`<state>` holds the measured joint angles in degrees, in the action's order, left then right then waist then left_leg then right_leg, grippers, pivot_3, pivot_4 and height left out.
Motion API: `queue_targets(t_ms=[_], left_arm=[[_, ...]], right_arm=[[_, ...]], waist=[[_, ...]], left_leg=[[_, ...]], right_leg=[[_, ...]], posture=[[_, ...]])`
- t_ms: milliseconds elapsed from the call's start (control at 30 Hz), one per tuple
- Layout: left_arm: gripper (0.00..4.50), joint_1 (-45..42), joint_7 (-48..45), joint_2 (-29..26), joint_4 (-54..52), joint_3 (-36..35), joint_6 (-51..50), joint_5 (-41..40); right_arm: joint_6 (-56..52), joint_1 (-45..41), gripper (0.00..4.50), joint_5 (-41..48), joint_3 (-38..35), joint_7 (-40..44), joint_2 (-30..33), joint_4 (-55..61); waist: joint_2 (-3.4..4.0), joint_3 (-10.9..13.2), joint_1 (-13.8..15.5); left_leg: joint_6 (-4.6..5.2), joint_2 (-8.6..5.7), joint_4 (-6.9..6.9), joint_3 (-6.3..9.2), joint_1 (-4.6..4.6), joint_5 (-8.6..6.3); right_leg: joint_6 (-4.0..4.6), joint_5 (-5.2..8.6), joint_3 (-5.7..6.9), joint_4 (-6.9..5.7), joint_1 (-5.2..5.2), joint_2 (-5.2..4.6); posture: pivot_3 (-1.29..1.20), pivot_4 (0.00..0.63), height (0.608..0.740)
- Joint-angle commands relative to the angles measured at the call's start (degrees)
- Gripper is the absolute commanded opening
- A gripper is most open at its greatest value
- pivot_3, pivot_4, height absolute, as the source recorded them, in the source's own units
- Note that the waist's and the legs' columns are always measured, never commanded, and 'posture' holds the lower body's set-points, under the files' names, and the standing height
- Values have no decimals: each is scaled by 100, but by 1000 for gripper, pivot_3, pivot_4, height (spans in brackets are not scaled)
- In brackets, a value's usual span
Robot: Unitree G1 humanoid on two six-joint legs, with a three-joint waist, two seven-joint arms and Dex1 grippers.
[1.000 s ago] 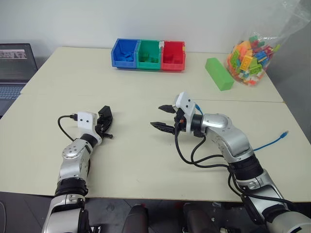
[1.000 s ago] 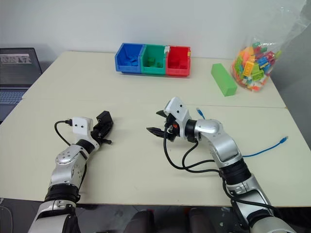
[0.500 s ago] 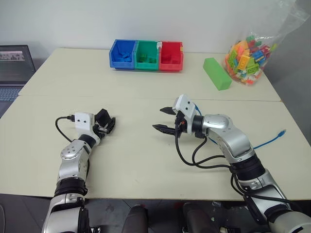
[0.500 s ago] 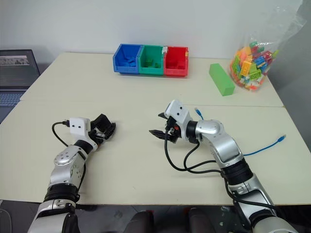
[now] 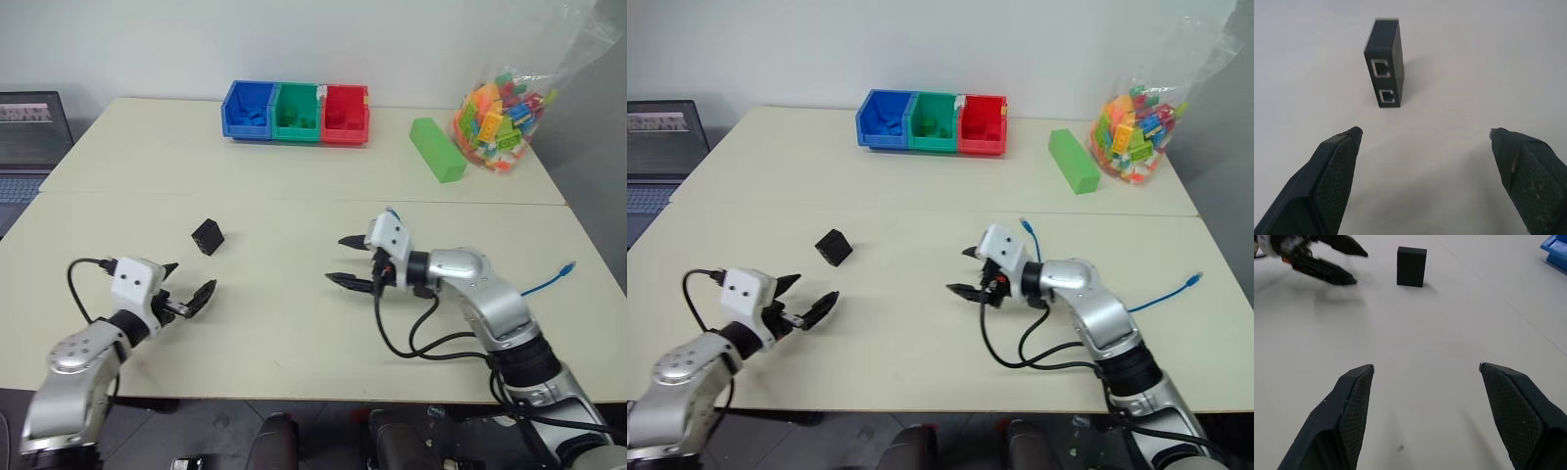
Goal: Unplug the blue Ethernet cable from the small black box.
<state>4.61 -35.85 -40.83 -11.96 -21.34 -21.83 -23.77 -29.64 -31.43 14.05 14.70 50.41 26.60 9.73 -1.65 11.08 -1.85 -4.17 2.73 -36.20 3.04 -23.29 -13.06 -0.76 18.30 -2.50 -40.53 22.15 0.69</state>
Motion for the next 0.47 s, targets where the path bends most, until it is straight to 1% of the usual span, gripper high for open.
queue_targets(t_ms=[33, 133, 233, 467], left_arm=[[4440, 364, -849, -710, -734, -743, -611, -712], [4440, 506, -1278, -1089, -829, -1052, -839, -966], [4440, 459, -1431, -1289, -727, -1148, -972, -1032], [4440, 206, -1588, -1320, -565, -1136, -1002, -1113]], right_arm=[[-220, -144, 3656, 632, -491, 884, 627, 175], [-290, -293, 3656, 846, -653, 1326, 1015, -62], [-265, -436, 3656, 872, -718, 1517, 1226, -305], [-108, -645, 3656, 781, -848, 1531, 1294, -724]], waist=[[0, 1, -7], [4, 5, -7], [6, 6, -8], [6, 6, -6]], left_leg=[[0, 0, 0, -2, 0, 0], [1, 0, 9, -10, 5, 0], [2, 3, 16, -12, 12, -1], [2, 4, 15, -15, 10, -1]], right_leg=[[0, 1, -1, 1, 0, 1], [2, 2, -4, 9, 0, 3], [2, 5, -4, 15, -4, 4], [4, 5, -7, 18, -2, 4]], posture=[[0, 150, 740], [0, 150, 740], [0, 150, 740], [0, 150, 740]])
